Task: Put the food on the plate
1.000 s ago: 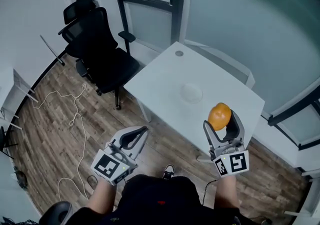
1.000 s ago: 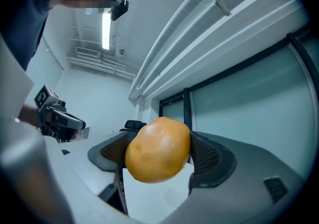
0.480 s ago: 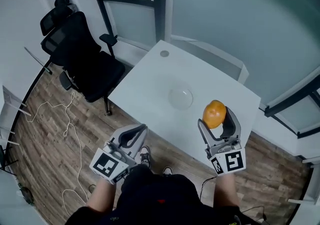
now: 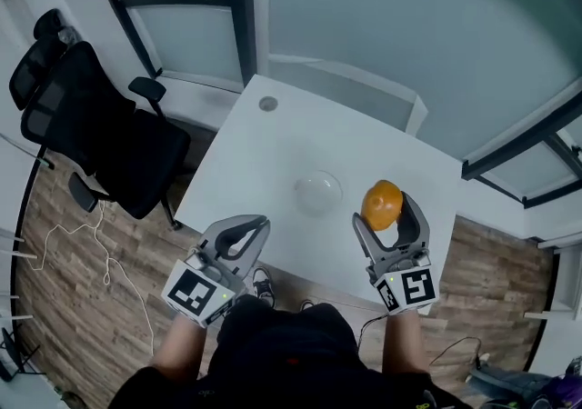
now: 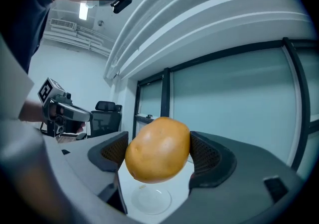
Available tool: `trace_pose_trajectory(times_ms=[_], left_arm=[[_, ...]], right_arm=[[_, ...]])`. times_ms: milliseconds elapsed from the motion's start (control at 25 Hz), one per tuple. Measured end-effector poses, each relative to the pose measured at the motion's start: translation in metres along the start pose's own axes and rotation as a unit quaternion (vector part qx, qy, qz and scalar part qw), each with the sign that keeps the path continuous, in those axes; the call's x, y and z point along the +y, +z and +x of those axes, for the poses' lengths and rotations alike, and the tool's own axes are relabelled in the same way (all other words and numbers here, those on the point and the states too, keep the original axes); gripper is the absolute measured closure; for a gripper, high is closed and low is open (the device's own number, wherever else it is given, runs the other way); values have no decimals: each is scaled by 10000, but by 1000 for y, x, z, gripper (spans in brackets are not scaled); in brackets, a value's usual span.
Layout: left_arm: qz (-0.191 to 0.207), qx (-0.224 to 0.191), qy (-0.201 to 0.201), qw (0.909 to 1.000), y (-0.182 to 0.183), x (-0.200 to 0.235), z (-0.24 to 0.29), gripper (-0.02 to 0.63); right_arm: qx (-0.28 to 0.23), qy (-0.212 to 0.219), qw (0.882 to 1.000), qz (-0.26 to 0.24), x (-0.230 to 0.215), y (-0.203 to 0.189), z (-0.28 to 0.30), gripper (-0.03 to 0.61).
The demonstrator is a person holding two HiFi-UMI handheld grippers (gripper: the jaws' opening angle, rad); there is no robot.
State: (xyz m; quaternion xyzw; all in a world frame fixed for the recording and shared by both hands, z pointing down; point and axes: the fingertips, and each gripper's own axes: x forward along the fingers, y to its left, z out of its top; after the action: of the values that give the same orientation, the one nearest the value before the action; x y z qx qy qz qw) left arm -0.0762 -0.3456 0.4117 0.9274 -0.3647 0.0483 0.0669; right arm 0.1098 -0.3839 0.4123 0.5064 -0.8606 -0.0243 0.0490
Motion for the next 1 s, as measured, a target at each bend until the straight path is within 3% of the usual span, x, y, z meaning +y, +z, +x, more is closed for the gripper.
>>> trace_pose_trajectory(times_ms=[320,480,800,1000], left_arm=[[-359,269,-372,9983,-32,72,16,578],[-695,360,-481,9958,-51,76,18,580],[-849,699,-221,9937,-89,71,27,578],[-959,800,-67,9921,-100,72,23,580]], right_arm=[[700,-186,9971,238,15,-65,76,199],[1147,-69,9930,266,23,-114,102,198],[2154,236,9761,173,20,-238,144,198],[2522,324,9670,173,26,-282,154,198]])
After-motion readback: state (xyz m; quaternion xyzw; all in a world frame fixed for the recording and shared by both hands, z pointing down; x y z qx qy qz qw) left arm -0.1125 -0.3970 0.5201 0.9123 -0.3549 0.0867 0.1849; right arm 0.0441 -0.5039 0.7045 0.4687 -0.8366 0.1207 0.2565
